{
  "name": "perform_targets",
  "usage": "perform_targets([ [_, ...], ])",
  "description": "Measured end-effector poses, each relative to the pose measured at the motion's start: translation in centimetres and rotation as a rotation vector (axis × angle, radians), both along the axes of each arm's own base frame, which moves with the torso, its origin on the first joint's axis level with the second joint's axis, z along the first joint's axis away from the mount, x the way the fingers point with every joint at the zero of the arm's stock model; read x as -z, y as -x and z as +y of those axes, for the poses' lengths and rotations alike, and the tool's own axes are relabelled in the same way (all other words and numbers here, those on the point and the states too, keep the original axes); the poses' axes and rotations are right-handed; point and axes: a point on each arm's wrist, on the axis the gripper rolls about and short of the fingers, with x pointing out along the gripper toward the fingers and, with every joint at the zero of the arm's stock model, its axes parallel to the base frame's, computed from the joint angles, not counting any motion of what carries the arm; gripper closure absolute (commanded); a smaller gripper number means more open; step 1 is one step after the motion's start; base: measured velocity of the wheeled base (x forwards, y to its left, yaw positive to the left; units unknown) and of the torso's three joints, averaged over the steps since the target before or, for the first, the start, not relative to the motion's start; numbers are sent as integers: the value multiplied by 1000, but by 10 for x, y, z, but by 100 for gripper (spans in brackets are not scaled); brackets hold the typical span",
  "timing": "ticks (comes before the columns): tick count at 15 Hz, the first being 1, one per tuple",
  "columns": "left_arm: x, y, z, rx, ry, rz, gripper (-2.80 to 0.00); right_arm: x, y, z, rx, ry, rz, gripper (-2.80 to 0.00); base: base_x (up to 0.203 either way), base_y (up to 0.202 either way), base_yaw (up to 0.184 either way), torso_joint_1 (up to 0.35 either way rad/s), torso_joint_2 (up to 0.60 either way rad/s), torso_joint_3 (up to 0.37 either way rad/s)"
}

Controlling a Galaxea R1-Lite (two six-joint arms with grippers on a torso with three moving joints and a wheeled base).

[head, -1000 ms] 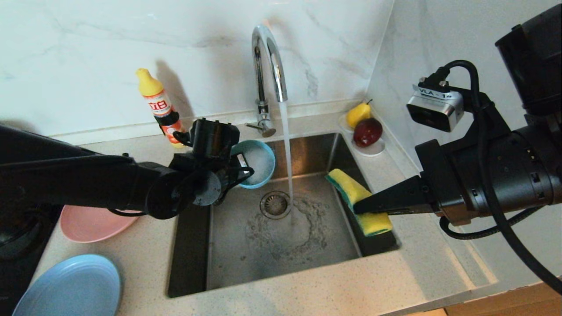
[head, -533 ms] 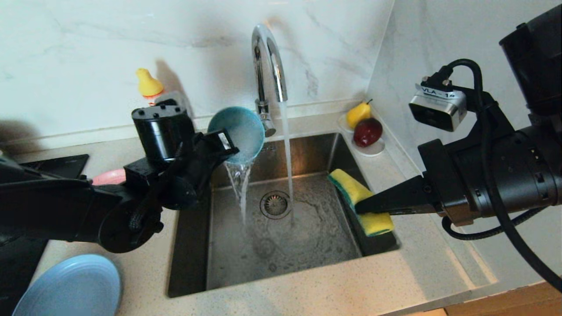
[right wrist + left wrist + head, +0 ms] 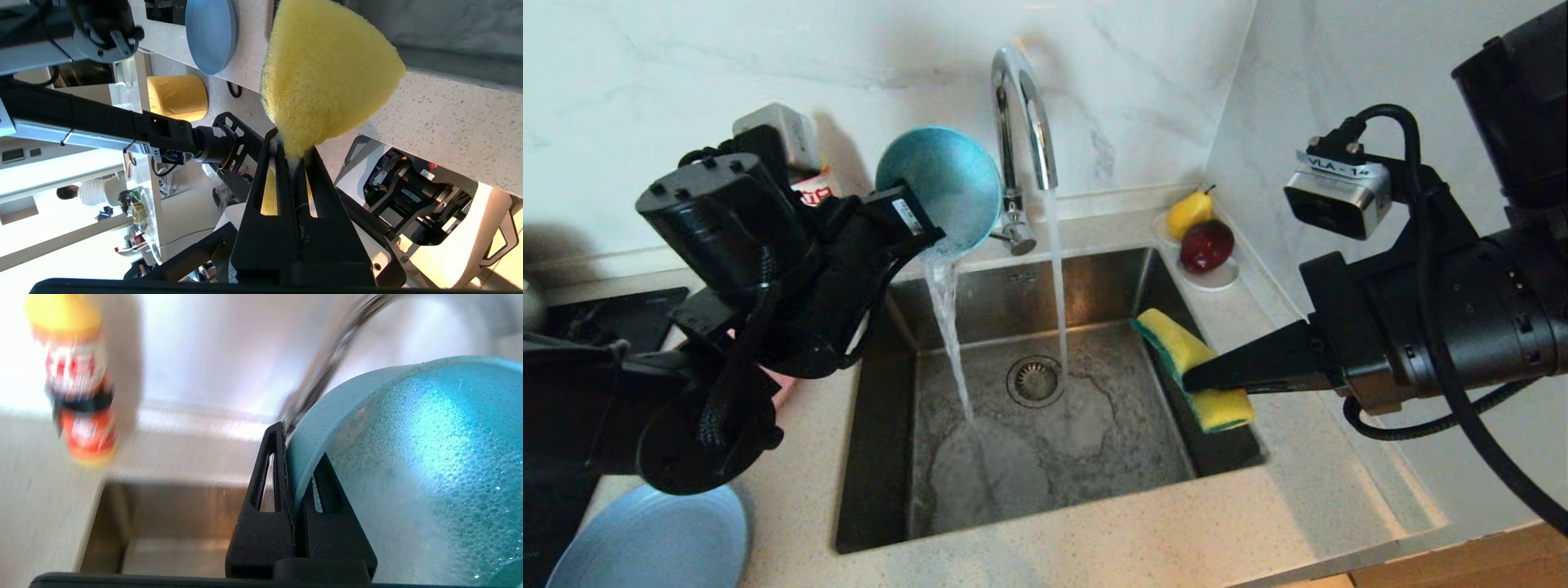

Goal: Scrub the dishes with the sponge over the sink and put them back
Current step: Rinse the bowl

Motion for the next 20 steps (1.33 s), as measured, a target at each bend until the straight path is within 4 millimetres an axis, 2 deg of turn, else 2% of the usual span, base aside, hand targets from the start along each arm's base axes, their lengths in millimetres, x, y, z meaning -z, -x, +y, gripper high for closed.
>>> perform_targets([
  [3, -11, 11, 5, 16, -37, -126, 0, 0, 0, 0, 2, 0, 2, 0, 0, 0, 0, 0, 0, 0],
  [8, -28, 29, 13, 37, -80, -236, 0, 1, 0, -3, 9, 1, 5, 0, 0, 0, 0, 0, 0, 0],
  [13, -31, 45, 20, 39, -139, -343, 0, 0, 1, -3, 9, -1, 5, 0, 0, 0, 0, 0, 0, 0],
  [17, -29, 48, 21, 47, -134, -358, 0, 1, 0, -3, 11, 3, 9, 0, 0, 0, 0, 0, 0, 0],
  [20, -26, 45, 20, 37, -163, -305, 0, 1, 0, -3, 11, 2, 9, 0, 0, 0, 0, 0, 0, 0],
])
